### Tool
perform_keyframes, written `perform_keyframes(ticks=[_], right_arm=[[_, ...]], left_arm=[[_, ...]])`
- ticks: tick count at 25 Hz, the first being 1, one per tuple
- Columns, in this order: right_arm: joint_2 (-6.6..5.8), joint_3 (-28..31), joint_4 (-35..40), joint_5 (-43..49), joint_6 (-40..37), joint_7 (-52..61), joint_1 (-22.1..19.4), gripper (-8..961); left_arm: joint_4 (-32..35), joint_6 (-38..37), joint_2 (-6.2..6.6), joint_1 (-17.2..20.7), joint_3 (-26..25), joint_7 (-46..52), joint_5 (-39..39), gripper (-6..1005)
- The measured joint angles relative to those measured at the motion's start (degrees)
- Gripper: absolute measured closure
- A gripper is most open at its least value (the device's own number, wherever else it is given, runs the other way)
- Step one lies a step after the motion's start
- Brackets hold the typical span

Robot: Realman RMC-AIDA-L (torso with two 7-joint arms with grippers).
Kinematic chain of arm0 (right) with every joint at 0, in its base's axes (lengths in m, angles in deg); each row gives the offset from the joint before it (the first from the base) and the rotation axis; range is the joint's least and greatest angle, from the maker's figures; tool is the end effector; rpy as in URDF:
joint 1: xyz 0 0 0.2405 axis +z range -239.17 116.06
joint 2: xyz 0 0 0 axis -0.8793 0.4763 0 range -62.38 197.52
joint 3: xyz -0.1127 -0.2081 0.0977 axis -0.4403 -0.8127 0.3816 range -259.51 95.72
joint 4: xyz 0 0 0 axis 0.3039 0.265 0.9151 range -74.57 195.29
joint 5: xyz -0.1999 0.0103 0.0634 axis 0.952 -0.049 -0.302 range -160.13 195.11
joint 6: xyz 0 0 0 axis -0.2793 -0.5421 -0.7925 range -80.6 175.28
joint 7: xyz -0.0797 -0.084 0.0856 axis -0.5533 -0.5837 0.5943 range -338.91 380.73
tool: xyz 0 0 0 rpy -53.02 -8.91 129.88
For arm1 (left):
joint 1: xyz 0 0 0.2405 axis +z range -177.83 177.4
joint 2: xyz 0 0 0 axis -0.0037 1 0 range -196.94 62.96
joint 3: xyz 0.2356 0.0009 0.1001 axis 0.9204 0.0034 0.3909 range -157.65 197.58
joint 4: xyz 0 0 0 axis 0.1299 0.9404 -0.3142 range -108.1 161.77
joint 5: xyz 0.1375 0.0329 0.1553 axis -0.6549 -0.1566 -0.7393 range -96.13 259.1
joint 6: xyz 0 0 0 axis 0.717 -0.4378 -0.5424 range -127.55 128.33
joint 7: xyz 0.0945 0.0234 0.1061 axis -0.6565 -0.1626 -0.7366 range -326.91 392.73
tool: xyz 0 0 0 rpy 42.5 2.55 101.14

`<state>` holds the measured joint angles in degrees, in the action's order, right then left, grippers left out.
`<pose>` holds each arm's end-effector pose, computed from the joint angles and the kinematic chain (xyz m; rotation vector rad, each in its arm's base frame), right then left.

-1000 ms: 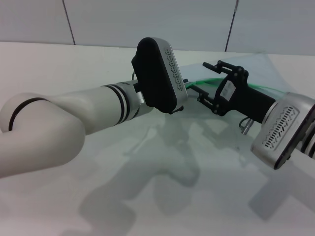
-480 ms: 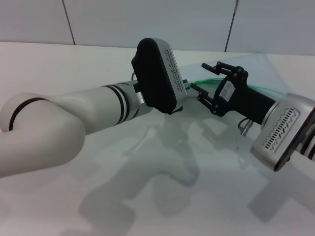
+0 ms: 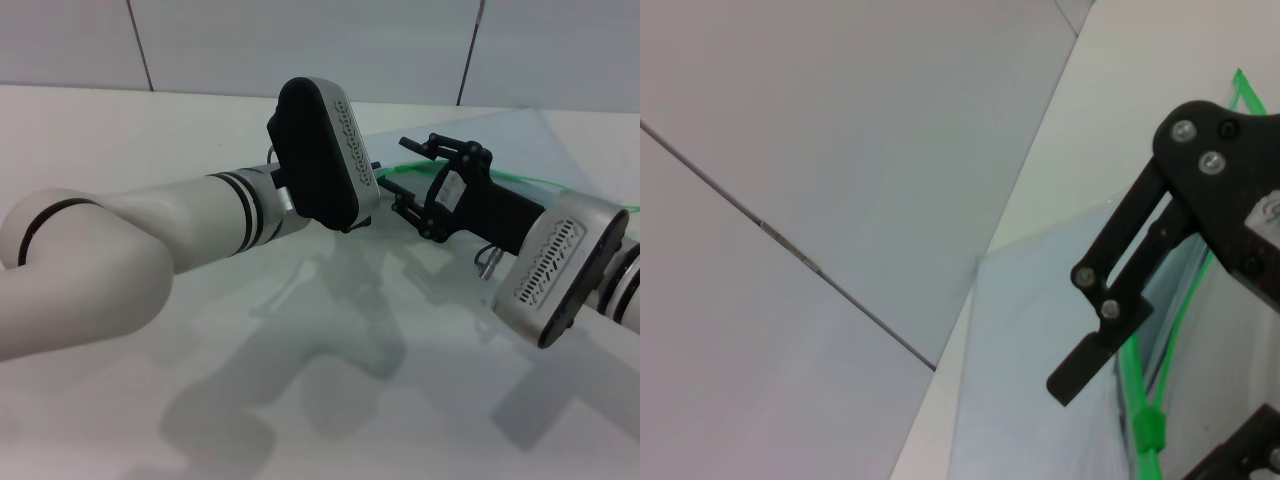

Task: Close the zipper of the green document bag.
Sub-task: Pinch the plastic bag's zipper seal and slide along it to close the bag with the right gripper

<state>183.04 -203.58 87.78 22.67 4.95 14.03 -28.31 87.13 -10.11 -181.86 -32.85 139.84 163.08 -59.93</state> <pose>0.2198 0.3741 -0.0877 -2.2505 -0.3961 0.3200 -0.1515 0.3914 -0.0943 -2.3367 0.2207 0.0342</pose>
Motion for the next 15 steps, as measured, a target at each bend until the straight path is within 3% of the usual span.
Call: perform_keyframes(ticks=[6, 15], right_arm=[[0.06, 0.0, 0.7, 0.4, 1.5, 0.2, 0.0, 486], [0.11, 0.0, 2.6, 0.6, 4.0, 0.2, -0.3, 606]], left_arm=[[0.0, 0.0, 0.00, 0.0, 0.0, 0.0, 0.0, 943], [0.1, -0.4, 0.00, -0.1, -0.1, -0.1, 0.0, 943]])
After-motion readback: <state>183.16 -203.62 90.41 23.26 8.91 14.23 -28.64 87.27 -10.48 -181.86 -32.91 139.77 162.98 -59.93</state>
